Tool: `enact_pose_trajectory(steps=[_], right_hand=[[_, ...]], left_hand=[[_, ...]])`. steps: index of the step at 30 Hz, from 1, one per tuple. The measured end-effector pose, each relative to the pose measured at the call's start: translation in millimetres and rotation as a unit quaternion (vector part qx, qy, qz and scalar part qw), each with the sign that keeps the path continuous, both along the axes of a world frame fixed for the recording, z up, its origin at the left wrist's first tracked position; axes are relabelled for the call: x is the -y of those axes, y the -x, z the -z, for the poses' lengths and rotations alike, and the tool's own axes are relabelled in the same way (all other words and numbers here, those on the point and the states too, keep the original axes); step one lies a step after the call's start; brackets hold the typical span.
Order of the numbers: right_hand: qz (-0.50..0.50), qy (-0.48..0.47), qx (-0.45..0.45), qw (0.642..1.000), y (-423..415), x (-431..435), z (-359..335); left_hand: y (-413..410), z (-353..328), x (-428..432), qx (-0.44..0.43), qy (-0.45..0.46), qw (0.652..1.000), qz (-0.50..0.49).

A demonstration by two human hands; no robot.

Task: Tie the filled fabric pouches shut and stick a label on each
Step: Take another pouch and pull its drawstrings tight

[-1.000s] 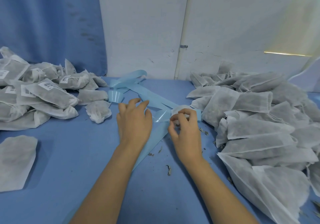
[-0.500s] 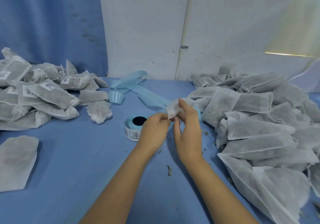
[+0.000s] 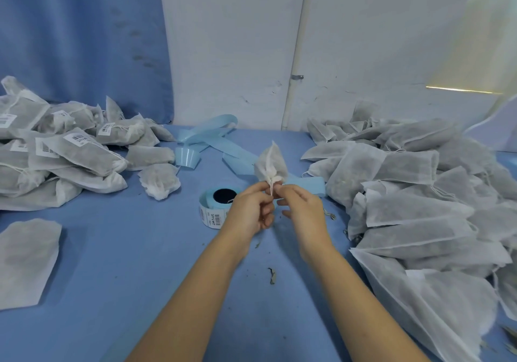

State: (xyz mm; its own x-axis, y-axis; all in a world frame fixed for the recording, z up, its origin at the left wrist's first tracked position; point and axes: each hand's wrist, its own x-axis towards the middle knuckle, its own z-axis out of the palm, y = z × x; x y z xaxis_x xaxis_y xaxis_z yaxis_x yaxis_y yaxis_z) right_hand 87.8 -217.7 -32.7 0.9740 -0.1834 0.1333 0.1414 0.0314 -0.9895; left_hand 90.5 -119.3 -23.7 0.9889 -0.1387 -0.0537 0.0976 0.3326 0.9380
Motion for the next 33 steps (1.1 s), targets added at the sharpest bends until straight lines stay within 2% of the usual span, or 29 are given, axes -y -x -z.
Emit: enact_pose_trajectory(steps=[5,12,19,21,22,24,26,27,29,33], right_hand=[[-0.046,-0.051,-0.056,0.996,1,3,-3],[-0.078,-0.153,-0.143,0.975,-6,8,-4],[-0.101,-0.226,-0.152,0.957,-7,4,1],[-0.121,-0.248,-0.138,0.951,-8,5,0],[-0.123,-0.244,-0.132,0.953,-9,6,-1],[-0.100,-0.175,-0.116,0.973,-9,7,0],[-0.056,-0.053,-0.093,0.993,-8,6,4],[-0.035,0.005,-0.077,0.996,-8,5,6],[-0.007,0.088,-0.046,0.995,-8,5,9],[0.035,0.170,-0.006,0.985,-9,10,7]], left_hand=[[0,3,1,-0.005,-0.025,1.000,-0.009],[-2,1,-2,-0.067,-0.021,0.996,0.048],[-5,2,-4,-0.093,0.021,0.994,0.057],[-5,4,-6,-0.068,-0.011,0.997,0.023],[-5,5,-7,-0.040,-0.063,0.997,0.001],[-4,8,-12,0.049,-0.236,0.969,-0.042],[-4,10,-15,0.152,-0.432,0.887,-0.062],[-3,11,-14,0.191,-0.496,0.845,-0.060],[-2,12,-13,0.231,-0.560,0.793,-0.064],[-4,12,-17,0.252,-0.581,0.768,-0.101]])
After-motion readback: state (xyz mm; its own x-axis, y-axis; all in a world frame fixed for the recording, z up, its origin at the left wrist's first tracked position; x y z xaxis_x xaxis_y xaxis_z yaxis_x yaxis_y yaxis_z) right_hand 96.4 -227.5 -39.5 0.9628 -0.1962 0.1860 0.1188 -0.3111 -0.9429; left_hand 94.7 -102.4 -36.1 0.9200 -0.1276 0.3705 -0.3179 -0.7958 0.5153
